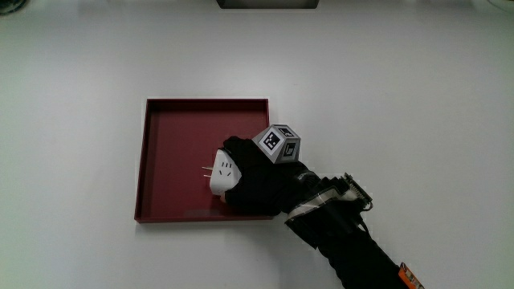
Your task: Pick socket
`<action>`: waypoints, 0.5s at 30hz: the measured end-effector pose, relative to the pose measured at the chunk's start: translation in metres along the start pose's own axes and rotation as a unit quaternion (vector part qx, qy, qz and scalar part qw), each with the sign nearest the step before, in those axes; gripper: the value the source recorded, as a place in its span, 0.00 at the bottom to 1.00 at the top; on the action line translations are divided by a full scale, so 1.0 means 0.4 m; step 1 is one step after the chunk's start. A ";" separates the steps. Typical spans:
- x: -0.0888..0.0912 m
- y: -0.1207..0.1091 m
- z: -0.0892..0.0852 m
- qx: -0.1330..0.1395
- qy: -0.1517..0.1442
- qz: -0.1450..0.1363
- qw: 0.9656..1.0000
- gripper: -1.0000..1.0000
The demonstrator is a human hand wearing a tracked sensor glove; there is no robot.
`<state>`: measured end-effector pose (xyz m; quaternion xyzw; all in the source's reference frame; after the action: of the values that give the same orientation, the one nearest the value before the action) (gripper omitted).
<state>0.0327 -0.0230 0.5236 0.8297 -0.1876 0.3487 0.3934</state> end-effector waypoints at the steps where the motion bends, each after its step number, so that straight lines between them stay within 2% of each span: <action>1: -0.008 -0.004 0.002 -0.005 0.004 0.010 1.000 1.00; 6: -0.005 -0.011 0.005 0.000 0.003 0.017 1.000 1.00; 15: -0.053 -0.082 0.076 0.005 0.000 0.052 0.999 1.00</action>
<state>0.0506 -0.0258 0.4774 0.8205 -0.2290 0.3700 0.3707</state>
